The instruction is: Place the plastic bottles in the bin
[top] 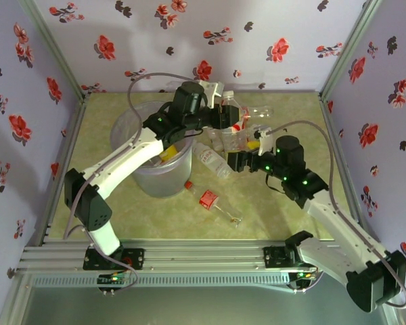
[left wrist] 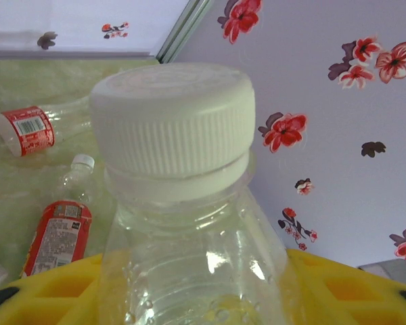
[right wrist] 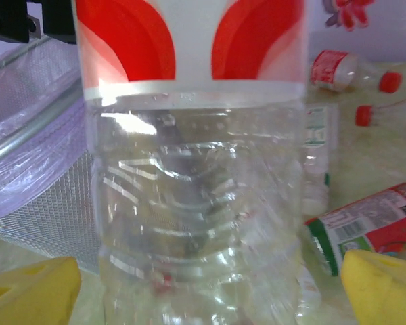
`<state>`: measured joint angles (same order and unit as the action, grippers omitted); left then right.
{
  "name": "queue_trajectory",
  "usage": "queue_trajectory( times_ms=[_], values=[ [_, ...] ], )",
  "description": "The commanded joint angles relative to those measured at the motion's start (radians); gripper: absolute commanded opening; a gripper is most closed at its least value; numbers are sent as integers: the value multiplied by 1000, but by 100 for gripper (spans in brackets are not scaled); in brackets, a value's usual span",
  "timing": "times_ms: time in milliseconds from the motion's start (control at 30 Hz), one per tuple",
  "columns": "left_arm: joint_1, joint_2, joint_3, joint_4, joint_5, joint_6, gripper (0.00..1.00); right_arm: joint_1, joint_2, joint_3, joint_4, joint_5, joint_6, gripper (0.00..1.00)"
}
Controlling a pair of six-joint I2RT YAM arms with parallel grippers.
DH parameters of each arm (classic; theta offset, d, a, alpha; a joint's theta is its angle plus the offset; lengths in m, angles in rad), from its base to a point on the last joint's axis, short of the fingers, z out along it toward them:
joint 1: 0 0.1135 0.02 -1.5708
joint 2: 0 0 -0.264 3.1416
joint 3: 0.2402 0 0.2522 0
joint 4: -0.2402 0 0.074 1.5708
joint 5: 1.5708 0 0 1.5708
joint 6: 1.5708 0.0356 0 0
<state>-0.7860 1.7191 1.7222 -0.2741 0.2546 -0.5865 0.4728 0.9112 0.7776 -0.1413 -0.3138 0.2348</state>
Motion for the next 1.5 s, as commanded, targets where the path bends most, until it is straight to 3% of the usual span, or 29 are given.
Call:
queue_trajectory(
  times_ms=[0,200,400,467,633,667,967,1467],
  values=[
    [27,-10,71,-23,-5,53,54,-15,-78,31,-86,114,-28,99],
    [103,-88,159,-115,-32,133,54,-114,-175,2,-182,174,-7,99],
    [268,-230,253,-307,-67,175,52,-149,-165,-34,-192,194,-5,99],
    [313,-292,229,-352,-127,202,50,-148,-139,-39,-169,190,4,99],
    [337,-421,119,-528,-485,385,50,-150,-81,-32,-136,189,-7,99],
    [346,-444,74,-523,-510,392,49,-149,-74,-31,-136,193,-14,99],
    [374,-537,-211,-427,-501,291,46,-152,-55,-27,-152,194,-22,99],
    [375,-551,-424,-413,-515,187,44,-152,-54,-34,-168,214,-45,99]
  ],
)
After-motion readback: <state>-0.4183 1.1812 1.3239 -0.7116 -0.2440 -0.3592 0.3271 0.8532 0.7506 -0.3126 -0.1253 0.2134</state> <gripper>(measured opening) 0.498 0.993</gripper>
